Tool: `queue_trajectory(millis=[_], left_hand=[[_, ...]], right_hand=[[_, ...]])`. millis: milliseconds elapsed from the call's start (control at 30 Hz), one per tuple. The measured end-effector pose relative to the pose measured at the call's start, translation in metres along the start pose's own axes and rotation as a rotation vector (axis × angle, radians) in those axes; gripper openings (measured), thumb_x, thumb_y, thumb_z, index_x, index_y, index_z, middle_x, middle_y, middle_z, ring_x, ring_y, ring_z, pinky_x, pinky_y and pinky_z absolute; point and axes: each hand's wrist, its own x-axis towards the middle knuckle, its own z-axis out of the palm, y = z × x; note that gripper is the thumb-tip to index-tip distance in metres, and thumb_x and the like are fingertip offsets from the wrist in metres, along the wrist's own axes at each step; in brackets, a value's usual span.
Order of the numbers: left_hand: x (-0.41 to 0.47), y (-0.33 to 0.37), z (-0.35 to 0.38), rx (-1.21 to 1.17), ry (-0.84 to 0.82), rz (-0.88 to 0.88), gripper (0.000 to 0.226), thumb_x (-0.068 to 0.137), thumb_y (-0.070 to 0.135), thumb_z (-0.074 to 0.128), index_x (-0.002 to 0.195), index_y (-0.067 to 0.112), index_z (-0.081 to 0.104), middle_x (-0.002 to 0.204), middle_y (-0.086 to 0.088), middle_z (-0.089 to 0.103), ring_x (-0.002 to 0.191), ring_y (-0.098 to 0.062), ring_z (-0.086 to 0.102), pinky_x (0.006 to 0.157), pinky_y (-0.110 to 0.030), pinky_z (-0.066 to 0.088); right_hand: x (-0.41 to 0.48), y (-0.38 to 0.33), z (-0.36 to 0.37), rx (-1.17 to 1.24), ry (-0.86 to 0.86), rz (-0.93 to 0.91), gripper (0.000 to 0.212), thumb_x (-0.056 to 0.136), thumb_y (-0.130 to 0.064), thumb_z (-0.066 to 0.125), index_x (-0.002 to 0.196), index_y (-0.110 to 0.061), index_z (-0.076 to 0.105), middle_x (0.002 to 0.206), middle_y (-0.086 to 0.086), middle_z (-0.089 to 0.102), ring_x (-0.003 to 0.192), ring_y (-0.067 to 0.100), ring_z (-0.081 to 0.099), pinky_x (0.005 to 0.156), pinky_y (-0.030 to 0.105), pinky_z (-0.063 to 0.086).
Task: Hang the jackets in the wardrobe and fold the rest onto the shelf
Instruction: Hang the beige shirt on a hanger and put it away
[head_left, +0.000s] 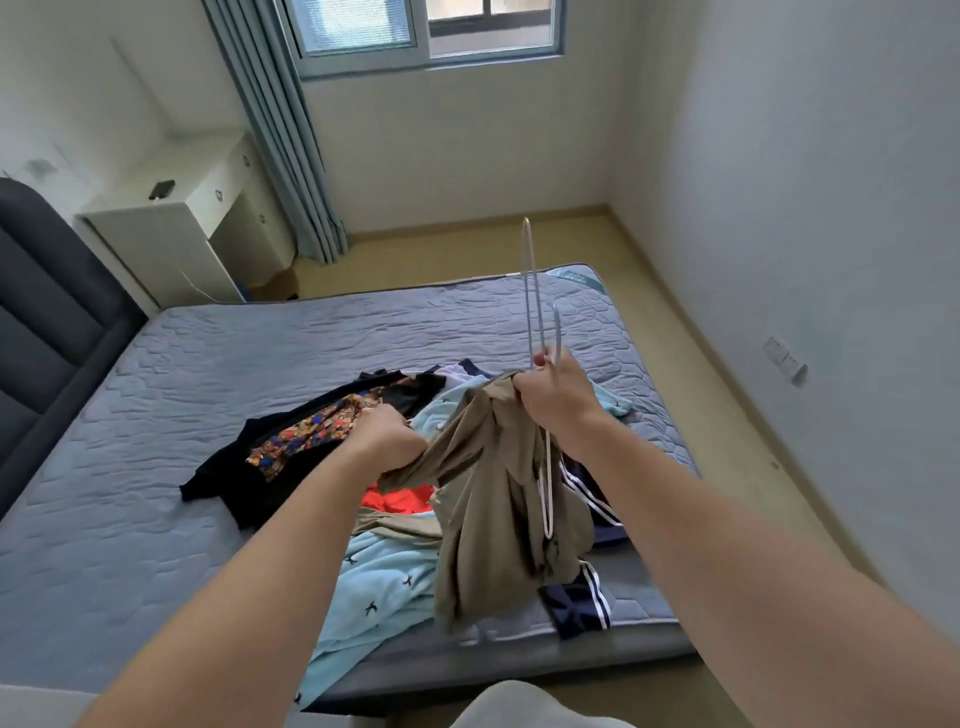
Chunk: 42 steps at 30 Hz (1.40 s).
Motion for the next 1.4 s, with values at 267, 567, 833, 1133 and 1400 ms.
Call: queue_trajectory(millis=[267, 567, 833, 1133, 1400], left_hand=[[-0.037, 0.013, 0.045, -0.376, 0.729, 0.781, 0.028, 0.095, 0.029, 0.055, 0.072, 0.013, 0.052, 0.072, 0.002, 0.049, 0.068, -0.017, 0.045, 0.066, -0.033, 0.039], [-0.008, -0.013, 0.115, 0.126, -0.137, 0.538, 0.048, 0.088, 0.027, 0.056, 0.136, 0.031, 0.056, 0.103, 0.01, 0.075, 0.096, -0.015, 0.069, 0.083, -0.026, 0.054], [-0.003, -0.002, 0.138, 0.12, -0.116, 0.396, 0.135, 0.073, 0.056, 0.081, 0.158, 0.004, -0.01, 0.167, -0.013, 0.009, 0.152, -0.029, 0.019, 0.122, -0.038, 0.024], [-0.003, 0.01, 0.131, -0.08, -0.125, 0.097, 0.04, 0.106, 0.014, 0.036, 0.138, 0.001, 0.054, 0.143, -0.019, 0.055, 0.131, -0.035, 0.052, 0.108, -0.039, 0.041], [0.005, 0.066, 0.015, -0.367, -0.063, 0.37, 0.012, 0.082, 0.018, 0.057, 0.075, 0.015, 0.065, 0.078, -0.002, 0.071, 0.077, -0.023, 0.065, 0.07, -0.035, 0.051]], right_hand=[[0.022, -0.035, -0.004, 0.185, 0.159, 0.048, 0.019, 0.088, -0.008, 0.054, 0.082, -0.023, 0.045, 0.085, 0.002, 0.048, 0.075, 0.018, 0.05, 0.063, 0.031, 0.041], [0.014, -0.059, -0.006, 0.206, 0.18, -0.015, 0.029, 0.073, -0.01, 0.067, 0.069, -0.021, 0.041, 0.069, 0.0, 0.045, 0.065, 0.021, 0.047, 0.063, 0.036, 0.04], [-0.001, -0.088, -0.017, 0.249, 0.127, -0.057, 0.034, 0.076, -0.007, 0.069, 0.068, -0.021, 0.039, 0.062, 0.0, 0.039, 0.051, 0.016, 0.037, 0.046, 0.026, 0.027], [-0.003, -0.103, -0.034, 0.25, 0.202, -0.124, 0.038, 0.085, -0.006, 0.066, 0.069, -0.022, 0.035, 0.067, 0.002, 0.04, 0.053, 0.016, 0.036, 0.044, 0.024, 0.026], [0.005, -0.025, -0.064, -0.03, 0.345, 0.01, 0.034, 0.085, -0.005, 0.062, 0.069, -0.02, 0.036, 0.067, 0.003, 0.039, 0.061, 0.021, 0.038, 0.051, 0.029, 0.03]])
